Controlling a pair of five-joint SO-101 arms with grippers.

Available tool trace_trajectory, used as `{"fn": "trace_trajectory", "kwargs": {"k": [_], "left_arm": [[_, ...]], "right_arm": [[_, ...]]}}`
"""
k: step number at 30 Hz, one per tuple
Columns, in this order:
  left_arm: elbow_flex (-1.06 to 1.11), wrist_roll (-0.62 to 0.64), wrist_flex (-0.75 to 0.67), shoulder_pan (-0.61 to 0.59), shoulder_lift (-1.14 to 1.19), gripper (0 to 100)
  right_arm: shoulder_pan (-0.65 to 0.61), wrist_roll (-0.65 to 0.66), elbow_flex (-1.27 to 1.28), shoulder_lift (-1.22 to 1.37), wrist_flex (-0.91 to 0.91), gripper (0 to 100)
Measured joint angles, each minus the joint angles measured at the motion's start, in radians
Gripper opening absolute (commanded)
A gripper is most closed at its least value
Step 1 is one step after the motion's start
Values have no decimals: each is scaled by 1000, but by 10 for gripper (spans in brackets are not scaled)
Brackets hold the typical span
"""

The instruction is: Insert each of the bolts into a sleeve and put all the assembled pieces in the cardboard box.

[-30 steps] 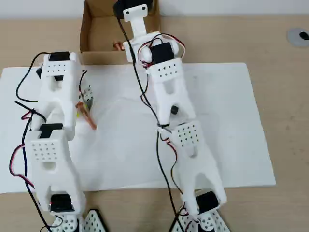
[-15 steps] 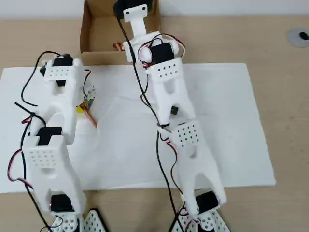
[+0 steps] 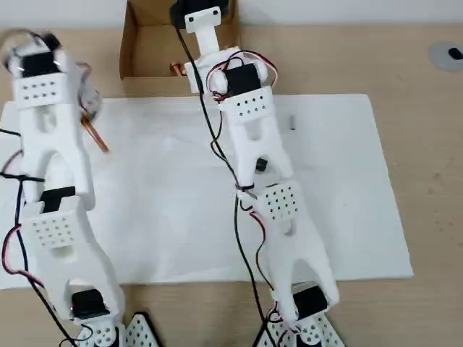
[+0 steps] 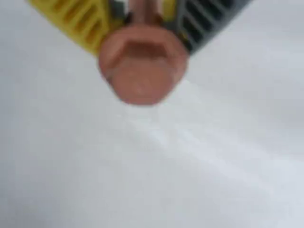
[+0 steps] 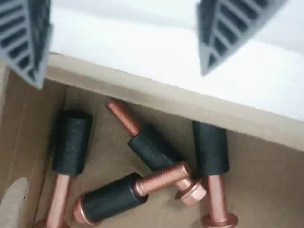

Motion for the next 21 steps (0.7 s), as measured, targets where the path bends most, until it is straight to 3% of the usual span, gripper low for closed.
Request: {"fn": "trace_trajectory", "kwargs": {"k": [5, 12, 16, 21], "left_arm": [[-117, -61, 31, -34, -2, 6], [-9, -95, 34, -35, -87, 8], [117, -95, 34, -29, -267, 9], [296, -95, 34, 18, -612, 9]], "right_arm": [[0, 0, 0, -25, 0, 253], [0, 0, 0, -91, 124, 253], [0, 0, 0, -126, 311, 253], [32, 31, 9, -207, 341, 253]]}}
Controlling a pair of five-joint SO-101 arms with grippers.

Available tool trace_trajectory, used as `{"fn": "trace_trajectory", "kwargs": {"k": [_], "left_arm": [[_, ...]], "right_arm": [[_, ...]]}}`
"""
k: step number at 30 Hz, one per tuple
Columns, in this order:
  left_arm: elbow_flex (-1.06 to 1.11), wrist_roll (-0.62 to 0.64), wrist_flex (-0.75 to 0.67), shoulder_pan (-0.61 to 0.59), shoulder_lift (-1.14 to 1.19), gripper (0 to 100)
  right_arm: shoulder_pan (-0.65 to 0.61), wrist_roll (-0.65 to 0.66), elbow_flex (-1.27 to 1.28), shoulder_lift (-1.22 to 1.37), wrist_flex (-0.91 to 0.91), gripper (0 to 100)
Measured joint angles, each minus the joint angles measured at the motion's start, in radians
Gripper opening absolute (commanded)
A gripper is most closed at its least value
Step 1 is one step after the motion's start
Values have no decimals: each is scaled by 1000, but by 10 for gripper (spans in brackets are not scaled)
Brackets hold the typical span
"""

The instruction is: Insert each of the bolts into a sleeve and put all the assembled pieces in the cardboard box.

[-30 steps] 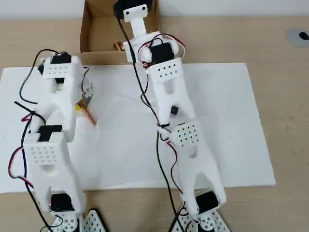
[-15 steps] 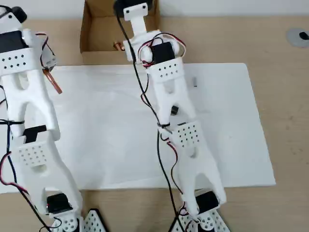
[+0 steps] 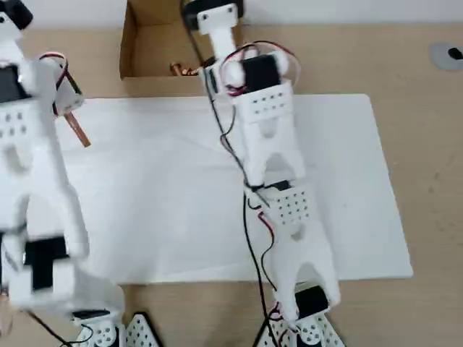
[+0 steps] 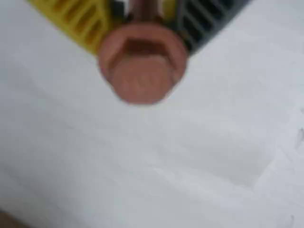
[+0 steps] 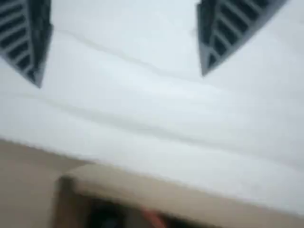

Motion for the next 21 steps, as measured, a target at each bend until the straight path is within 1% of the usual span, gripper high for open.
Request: {"fn": "trace_trajectory", "kwargs": {"k": [2, 5, 9, 15, 18, 21], "left_arm": [[80, -2, -5, 12, -146, 9], [227, -31, -61, 11, -342, 9], [485, -69, -180, 5, -554, 9], [875, -104, -374, -54, -890, 9], [1028, -107, -446, -60, -1080, 9], [1157, -107, -511, -60, -1278, 7]], "right_arm": [[-2, 72, 58, -63, 2, 253], [-2, 183, 207, -161, 2, 253], [-28, 242, 511, -353, 2, 253], [-48, 324, 1034, -677, 2, 253], [-26, 399, 1208, -752, 0, 253], [14, 528, 1309, -760, -15, 253]]}}
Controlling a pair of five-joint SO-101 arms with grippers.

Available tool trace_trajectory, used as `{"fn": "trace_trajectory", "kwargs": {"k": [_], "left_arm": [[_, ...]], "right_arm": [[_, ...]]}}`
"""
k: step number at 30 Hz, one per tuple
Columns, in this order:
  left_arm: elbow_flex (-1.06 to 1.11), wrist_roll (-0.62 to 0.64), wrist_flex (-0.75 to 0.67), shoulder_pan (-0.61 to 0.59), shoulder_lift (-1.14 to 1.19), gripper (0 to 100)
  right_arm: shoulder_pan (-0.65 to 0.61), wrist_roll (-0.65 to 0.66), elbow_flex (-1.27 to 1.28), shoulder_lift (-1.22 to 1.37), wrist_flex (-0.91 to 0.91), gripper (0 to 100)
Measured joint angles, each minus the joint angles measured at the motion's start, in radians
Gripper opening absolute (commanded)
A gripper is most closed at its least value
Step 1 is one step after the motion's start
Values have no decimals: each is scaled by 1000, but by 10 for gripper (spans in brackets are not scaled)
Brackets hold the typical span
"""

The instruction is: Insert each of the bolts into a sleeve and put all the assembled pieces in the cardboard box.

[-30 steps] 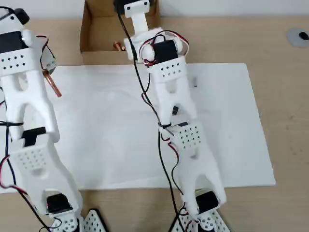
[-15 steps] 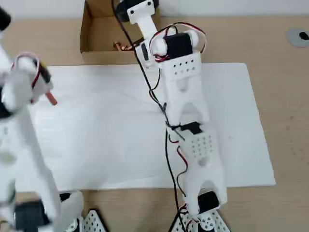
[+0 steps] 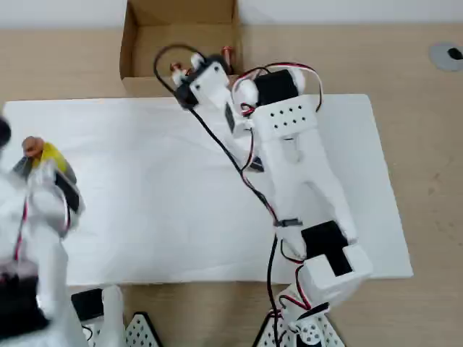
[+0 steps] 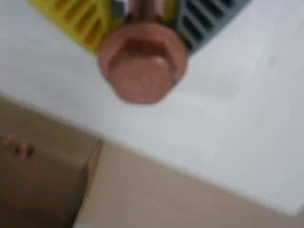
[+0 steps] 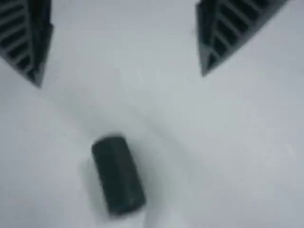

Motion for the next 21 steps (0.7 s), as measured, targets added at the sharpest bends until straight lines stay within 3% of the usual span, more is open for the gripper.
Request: {"fn": "trace_trajectory", "kwargs": {"k": [5, 9, 21], "left_arm": [[203, 0, -101, 0, -308, 6], [341, 0, -161, 0, -491, 6], [364, 0, -152, -2, -512, 6]], "right_arm": [[21, 218, 38, 15, -91, 253], [28, 318, 38, 98, -192, 255], [89, 394, 40, 269, -198, 256]]}}
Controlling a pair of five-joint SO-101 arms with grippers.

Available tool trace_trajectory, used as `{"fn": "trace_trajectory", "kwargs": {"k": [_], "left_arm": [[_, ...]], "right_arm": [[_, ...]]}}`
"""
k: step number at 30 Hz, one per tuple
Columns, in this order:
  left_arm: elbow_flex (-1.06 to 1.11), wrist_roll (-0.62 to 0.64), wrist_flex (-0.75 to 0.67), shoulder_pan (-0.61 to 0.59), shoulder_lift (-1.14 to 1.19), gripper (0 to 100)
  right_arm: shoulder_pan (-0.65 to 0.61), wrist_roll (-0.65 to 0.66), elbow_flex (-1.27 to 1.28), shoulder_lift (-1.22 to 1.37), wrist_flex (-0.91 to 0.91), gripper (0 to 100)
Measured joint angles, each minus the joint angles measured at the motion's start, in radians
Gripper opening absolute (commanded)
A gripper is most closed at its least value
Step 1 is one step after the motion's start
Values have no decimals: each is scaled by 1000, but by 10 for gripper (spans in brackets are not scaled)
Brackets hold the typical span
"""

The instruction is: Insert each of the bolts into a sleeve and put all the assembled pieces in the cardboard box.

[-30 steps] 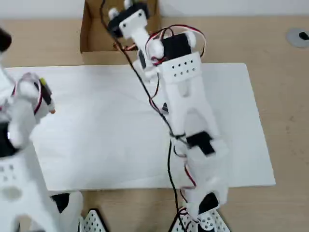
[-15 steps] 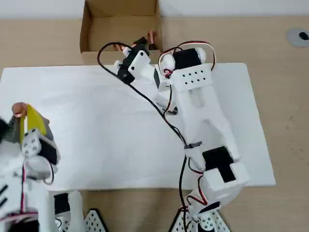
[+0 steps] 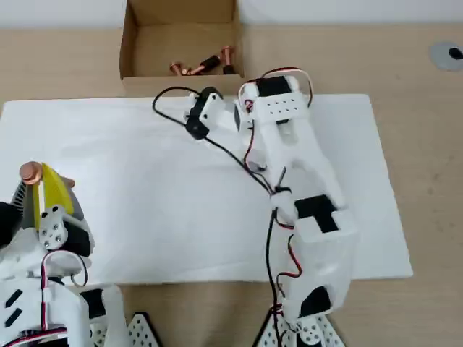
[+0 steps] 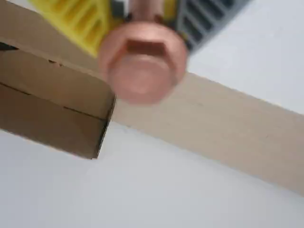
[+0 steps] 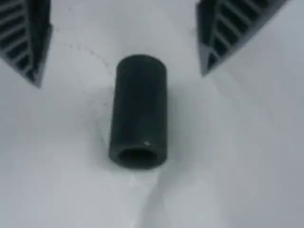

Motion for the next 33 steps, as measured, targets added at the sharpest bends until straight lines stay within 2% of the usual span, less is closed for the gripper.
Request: {"fn": "trace_trajectory", "kwargs": {"k": [8, 30, 33], "left_arm": [[0, 0, 58, 0, 0, 6], [0, 0, 63, 0, 0, 6], [0, 0, 63, 0, 0, 6]], "right_arm": [[20, 38, 5, 2, 0, 256], [21, 80, -57, 203, -6, 253], [21, 80, -60, 207, -5, 210]]}}
